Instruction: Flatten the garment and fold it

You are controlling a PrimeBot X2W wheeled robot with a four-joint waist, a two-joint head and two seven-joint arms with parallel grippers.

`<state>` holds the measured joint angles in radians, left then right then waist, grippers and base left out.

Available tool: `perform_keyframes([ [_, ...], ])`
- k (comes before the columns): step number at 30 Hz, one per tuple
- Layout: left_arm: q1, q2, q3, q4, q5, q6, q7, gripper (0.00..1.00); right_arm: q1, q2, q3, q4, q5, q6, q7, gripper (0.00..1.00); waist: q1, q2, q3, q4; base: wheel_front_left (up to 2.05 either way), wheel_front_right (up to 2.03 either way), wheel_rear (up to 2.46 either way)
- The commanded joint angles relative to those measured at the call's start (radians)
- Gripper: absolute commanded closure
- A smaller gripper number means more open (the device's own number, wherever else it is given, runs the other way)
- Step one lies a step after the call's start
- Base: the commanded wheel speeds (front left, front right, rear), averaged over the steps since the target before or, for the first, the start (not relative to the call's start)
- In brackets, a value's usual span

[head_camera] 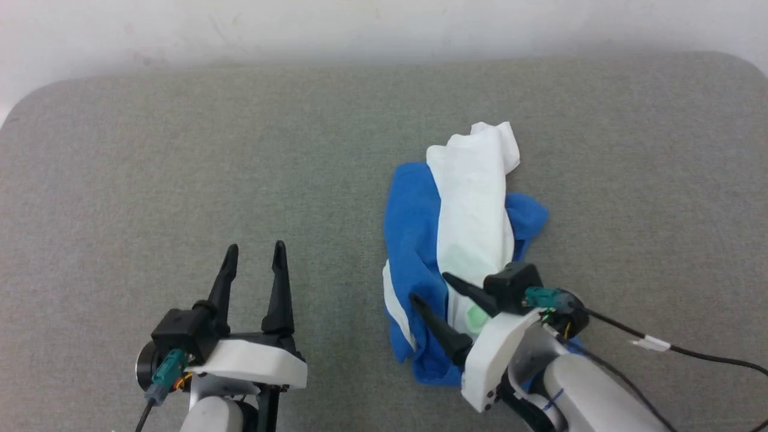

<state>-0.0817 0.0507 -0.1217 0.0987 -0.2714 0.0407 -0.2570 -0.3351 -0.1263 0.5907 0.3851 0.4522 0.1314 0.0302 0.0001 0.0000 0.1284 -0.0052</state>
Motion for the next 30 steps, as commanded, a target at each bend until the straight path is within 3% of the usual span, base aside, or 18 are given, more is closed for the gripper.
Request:
perform_keyframes([
  [1,0.013,0.0,0.004,0.001,-0.001,0.007,-0.005,0.0,0.01,-0.004,-0.008,-0.01,-0.007,-0.001,-0.005,0.0,-0.0001,0.0,-0.006,-0.008,0.0,0.0,0.0],
  [9,0.005,0.0,-0.002,0.002,-0.001,0.006,-0.005,0.0,-0.029,-0.047,-0.135,-0.044,-0.057,-0.001,0.152,0.0,-0.0001,0.0,-0.003,-0.015,0.0,0.0,0.0],
  [15,-0.017,0.0,-0.017,0.0,-0.005,0.006,-0.005,0.0,-0.085,-0.052,-0.13,0.027,-0.041,-0.001,0.285,0.0,-0.0001,0.0,0.025,0.006,0.0,0.0,0.0],
  [16,-0.019,0.0,-0.017,-0.001,-0.006,0.007,-0.005,0.0,-0.095,-0.055,-0.123,0.037,-0.038,-0.001,0.299,0.24,-0.0001,0.0,0.03,0.008,0.0,0.0,0.0],
  [17,-0.02,0.0,-0.018,-0.001,-0.008,0.009,-0.005,0.0,-0.104,-0.057,-0.119,0.047,-0.034,-0.001,0.308,0.68,-0.0001,0.0,0.034,0.01,0.0,0.0,0.0],
  [18,-0.021,0.0,-0.018,-0.001,-0.009,0.01,-0.005,0.0,-0.11,-0.057,-0.117,0.057,-0.025,-0.001,0.317,1.0,-0.0001,0.0,0.038,0.012,0.0,0.0,0.0],
  [23,-0.021,0.0,-0.018,-0.002,-0.012,0.015,-0.005,0.0,-0.142,-0.066,-0.152,0.045,-0.009,-0.001,0.266,1.0,-0.0001,0.0,0.042,0.014,0.0,0.0,0.0],
  [30,-0.014,0.0,-0.015,-0.001,-0.013,0.018,-0.005,0.0,-0.114,-0.093,-0.397,-0.026,-0.042,-0.001,0.161,1.0,-0.0001,0.0,0.029,-0.003,0.0,0.0,0.0],
])
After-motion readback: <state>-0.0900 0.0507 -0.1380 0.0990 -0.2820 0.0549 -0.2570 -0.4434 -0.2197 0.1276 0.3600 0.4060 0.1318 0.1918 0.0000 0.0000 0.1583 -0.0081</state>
